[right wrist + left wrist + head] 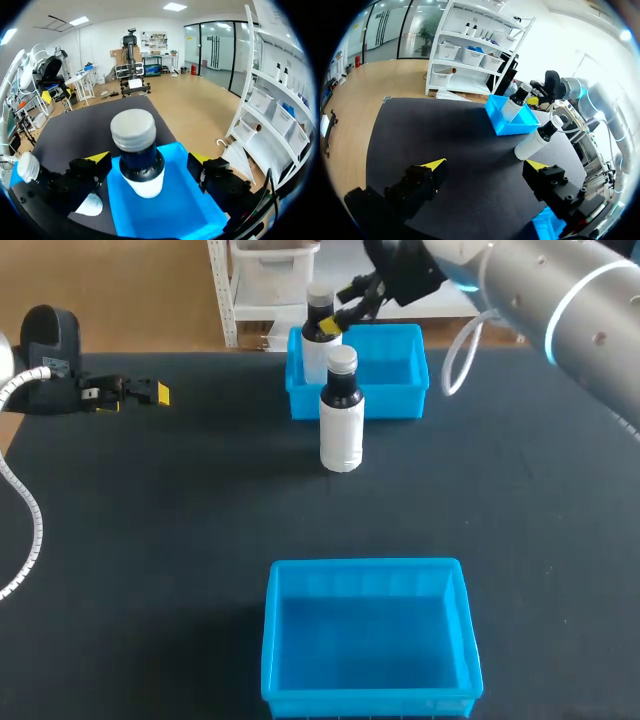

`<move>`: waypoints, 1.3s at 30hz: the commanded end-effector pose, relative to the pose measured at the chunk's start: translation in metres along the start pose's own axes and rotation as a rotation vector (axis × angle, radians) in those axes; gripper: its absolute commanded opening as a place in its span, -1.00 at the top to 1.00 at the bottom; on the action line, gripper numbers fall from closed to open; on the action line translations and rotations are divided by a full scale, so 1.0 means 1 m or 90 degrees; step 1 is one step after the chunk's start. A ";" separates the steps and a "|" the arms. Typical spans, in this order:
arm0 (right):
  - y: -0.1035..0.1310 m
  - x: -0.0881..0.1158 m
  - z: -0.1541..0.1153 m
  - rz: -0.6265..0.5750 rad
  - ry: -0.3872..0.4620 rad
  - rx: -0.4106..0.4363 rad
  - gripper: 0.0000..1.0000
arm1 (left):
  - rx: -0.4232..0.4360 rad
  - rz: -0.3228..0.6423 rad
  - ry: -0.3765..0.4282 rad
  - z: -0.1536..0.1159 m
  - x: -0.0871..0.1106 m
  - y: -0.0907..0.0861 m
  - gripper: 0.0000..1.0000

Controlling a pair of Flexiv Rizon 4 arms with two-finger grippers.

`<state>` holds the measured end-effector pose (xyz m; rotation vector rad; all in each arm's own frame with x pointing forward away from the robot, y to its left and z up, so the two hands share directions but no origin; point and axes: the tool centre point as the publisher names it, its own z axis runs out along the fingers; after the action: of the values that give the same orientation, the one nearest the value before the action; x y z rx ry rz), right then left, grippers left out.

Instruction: Pick up the bottle, and place it in the far bin if it is heavy, or in the near bin if it is light.

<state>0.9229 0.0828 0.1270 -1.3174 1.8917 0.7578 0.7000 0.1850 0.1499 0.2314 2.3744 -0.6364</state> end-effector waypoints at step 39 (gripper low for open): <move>0.154 0.067 -0.073 -0.083 -0.017 -0.094 -1.00 | 0.000 0.000 0.000 0.000 0.000 0.000 -1.00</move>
<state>0.7587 0.0314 0.1269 -1.6526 1.6760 1.1126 0.7000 0.1849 0.1499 0.2314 2.3744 -0.6364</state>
